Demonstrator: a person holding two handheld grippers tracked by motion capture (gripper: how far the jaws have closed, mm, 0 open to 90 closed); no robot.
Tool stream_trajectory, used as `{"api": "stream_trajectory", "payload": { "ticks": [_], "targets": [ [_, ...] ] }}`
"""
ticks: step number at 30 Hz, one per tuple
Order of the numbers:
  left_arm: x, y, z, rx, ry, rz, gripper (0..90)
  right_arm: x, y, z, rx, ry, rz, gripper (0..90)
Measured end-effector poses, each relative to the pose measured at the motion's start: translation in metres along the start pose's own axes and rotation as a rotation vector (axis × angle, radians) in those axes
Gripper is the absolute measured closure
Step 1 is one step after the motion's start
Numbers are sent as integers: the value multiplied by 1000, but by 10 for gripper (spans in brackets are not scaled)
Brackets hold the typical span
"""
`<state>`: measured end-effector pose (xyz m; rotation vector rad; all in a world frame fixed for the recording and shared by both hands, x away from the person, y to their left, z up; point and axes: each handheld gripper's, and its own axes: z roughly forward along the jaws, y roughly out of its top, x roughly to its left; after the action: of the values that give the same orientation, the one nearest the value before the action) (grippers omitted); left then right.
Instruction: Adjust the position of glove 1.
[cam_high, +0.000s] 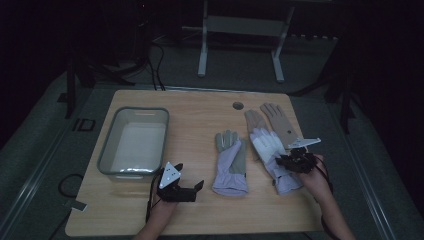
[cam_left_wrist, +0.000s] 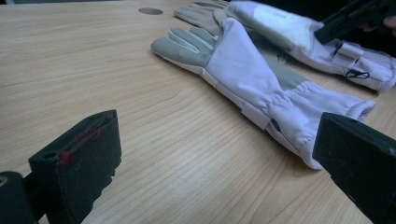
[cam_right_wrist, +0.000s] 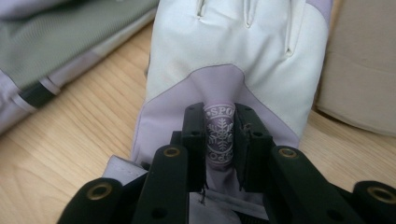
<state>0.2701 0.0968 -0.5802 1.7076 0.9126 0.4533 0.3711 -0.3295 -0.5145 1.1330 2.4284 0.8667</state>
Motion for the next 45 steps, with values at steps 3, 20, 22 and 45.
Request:
{"api": "stream_trajectory", "payload": {
  "ticks": [3,20,22,45],
  "targets": [
    [0,0,0,1,0,2,14,8,5,-15,-39,-20,79,765],
    [0,0,0,1,-1,8,14,80,57,-29,-167,38,244,770],
    [-1,0,0,1,1,9,14,91,66,-23,-162,53,237,770],
    [-1,0,0,3,0,14,14,135,59,37,-84,-6,330,754]
  ]
}}
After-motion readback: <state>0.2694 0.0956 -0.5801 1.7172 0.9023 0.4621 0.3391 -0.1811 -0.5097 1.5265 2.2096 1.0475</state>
